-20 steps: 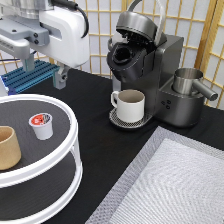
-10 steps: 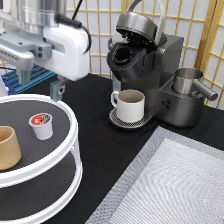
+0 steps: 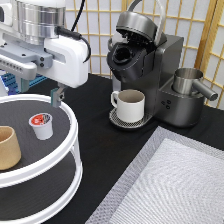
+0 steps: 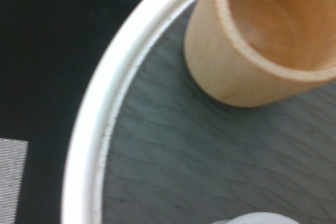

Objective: Make coffee

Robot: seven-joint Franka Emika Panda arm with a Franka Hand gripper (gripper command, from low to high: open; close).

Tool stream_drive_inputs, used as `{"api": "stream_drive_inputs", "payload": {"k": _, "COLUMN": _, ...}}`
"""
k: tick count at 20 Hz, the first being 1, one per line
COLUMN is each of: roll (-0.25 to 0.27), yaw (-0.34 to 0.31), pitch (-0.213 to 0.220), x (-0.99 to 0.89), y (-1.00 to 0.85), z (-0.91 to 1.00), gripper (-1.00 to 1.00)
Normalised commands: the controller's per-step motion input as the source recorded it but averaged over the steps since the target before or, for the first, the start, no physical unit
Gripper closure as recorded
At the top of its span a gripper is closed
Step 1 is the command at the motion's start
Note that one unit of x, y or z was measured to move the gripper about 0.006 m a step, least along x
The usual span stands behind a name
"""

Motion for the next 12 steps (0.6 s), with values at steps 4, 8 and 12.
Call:
{"api": "stream_drive_inputs", "payload": {"k": 4, "roll": 0.013, "yaw": 0.104, "pitch": -0.166, "x": -0.28, "y": -0.13, "z": -0.44, "gripper": -1.0}}
{"api": "stream_drive_inputs", "payload": {"k": 8, "roll": 0.05, "yaw": 0.11, "pitch": -0.116, "x": -0.38, "y": -0.23, "z": -0.47, "gripper": -1.0}}
{"api": "stream_drive_inputs", "payload": {"k": 12, "roll": 0.077, "yaw": 0.102, "pitch": -0.033, "x": -0.47, "y": -0.23, "z": -0.38, "gripper": -1.0}}
